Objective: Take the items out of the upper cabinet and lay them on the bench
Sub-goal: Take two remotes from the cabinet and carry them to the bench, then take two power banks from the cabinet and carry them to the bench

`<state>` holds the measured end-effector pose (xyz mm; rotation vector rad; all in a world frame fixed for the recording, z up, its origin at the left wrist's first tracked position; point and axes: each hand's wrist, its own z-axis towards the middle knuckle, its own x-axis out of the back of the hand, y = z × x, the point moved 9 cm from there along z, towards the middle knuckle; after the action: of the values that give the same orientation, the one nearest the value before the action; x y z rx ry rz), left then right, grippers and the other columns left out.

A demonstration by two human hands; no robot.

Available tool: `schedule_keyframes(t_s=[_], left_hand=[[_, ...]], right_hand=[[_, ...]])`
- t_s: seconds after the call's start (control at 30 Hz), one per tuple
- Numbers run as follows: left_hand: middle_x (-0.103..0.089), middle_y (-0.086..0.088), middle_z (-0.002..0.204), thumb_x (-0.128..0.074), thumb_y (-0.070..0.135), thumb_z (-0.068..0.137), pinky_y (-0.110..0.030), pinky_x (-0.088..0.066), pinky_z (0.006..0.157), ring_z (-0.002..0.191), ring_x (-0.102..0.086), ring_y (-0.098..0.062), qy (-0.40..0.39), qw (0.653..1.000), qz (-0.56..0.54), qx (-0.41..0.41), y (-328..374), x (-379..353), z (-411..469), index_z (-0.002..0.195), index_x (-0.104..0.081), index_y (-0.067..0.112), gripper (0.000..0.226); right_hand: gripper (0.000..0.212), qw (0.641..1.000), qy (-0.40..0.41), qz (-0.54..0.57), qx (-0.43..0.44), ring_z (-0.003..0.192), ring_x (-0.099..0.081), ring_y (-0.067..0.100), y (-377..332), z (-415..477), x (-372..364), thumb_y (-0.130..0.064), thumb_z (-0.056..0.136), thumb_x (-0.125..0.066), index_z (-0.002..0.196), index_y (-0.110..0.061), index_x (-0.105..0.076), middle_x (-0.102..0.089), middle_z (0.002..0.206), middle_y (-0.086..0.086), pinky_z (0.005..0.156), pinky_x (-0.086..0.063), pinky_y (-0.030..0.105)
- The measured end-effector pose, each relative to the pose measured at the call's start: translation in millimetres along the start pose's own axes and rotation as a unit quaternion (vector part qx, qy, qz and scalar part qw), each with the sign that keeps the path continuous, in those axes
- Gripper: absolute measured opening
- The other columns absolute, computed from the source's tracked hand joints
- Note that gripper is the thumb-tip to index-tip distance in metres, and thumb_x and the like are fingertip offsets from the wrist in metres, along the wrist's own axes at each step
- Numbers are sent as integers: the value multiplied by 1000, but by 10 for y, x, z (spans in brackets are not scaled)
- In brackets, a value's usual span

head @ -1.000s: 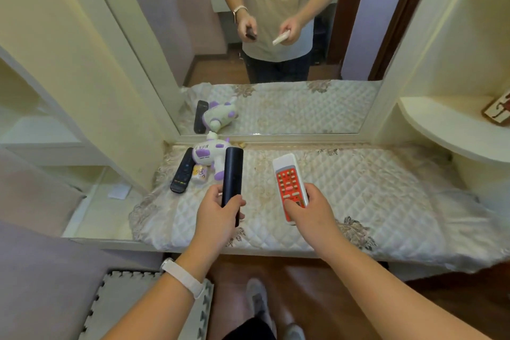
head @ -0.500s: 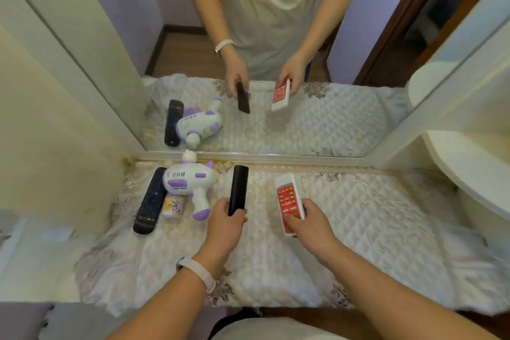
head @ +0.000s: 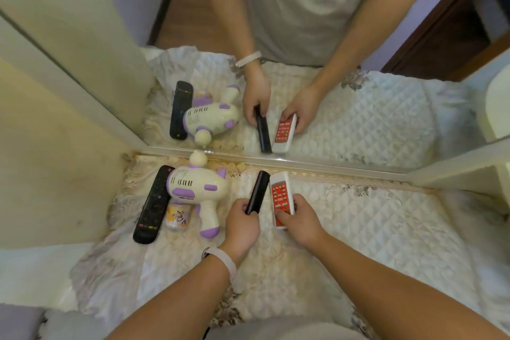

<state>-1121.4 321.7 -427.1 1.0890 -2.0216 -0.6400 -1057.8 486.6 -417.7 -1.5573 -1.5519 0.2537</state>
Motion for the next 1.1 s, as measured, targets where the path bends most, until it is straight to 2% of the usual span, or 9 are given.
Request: schedule_keyframes(t_s=[0.13, 0.23, 0.33, 0.4, 0.5, 0.63, 0.83, 0.93, 1.1], left_hand=[[-60, 4, 97, -52, 0, 87, -24, -41, 75, 90, -59, -16, 28, 999, 21, -10, 34, 39, -55, 106, -53, 21, 28], [-60, -1, 102, -55, 3, 83, -27, -45, 79, 92, -59, -17, 39, 996, 69, -42, 51, 49, -104, 113, -58, 15, 33], [-60, -4, 104, -58, 10, 80, -36, -52, 82, 92, -60, -21, 44, 990, 123, -54, 56, 62, -192, 116, -60, 16, 36], [-60, -3, 105, -58, 13, 81, -35, -51, 79, 91, -61, -21, 51, 988, 131, -56, 90, 78, -308, 114, -60, 17, 33], [-58, -3, 106, -58, 11, 84, -28, -45, 72, 86, -59, -16, 74, 987, 124, -72, 201, 110, -538, 112, -60, 17, 28], [-57, 0, 108, -60, 11, 86, -25, -40, 78, 95, -57, -18, 121, 975, 151, -107, 378, 166, -894, 118, -60, 14, 32], [-61, -5, 124, -51, 33, 87, -27, -38, 92, 113, -55, -24, 158, 909, 313, -224, 540, 241, -1456, 122, -62, 11, 43], [-63, -10, 123, -47, 37, 86, -41, -49, 90, 110, -60, -31, 186, 880, 372, -230, 462, 311, -1724, 120, -64, 10, 47], [-64, -12, 124, -49, 38, 87, -46, -48, 90, 112, -60, -32, 244, 850, 424, -196, 171, 582, -2339, 120, -65, 14, 44]], right_hand=[[23, 998, 0, -55, 2, 76, -60, 3, 16, 79, -18, -32, 90, -64, 108, -21, -55, -65, 94, -5, 60, -42, 16], [29, 995, -5, -101, 16, 81, -61, 11, 39, 88, 34, -34, 91, -61, 114, -17, -57, -66, 99, -3, 69, -47, 24], [29, 991, -21, -127, 21, 81, -59, 12, 103, 60, 142, -32, 92, -59, 115, -15, -57, -64, 96, -4, 68, -44, 28], [34, 988, -38, -145, 30, 84, -60, 15, 150, 32, 213, -34, 93, -57, 119, -13, -57, -62, 95, -3, 71, -46, 30], [46, 981, -62, -176, 46, 98, -62, 20, 165, -28, 316, -42, 92, -54, 129, -15, -53, -63, 113, 3, 81, -49, 33], [45, 960, -82, -236, 130, 108, -57, 20, -3, -170, 424, -46, 94, -49, 130, -18, -53, -57, 123, 4, 84, -49, 34], [46, 877, -81, -330, 340, 119, -47, 23, -392, -528, 565, -45, 96, -44, 131, -17, -53, -53, 131, 3, 92, -44, 36], [46, 831, -86, -361, 414, 123, -45, 25, -530, -758, 529, -45, 95, -44, 133, -19, -53, -51, 136, 2, 95, -43, 38], [53, 730, -122, -399, 541, 114, -54, 29, -819, -1362, 213, -49, 90, -39, 126, -16, -59, -60, 126, 6, 90, -47, 42]])
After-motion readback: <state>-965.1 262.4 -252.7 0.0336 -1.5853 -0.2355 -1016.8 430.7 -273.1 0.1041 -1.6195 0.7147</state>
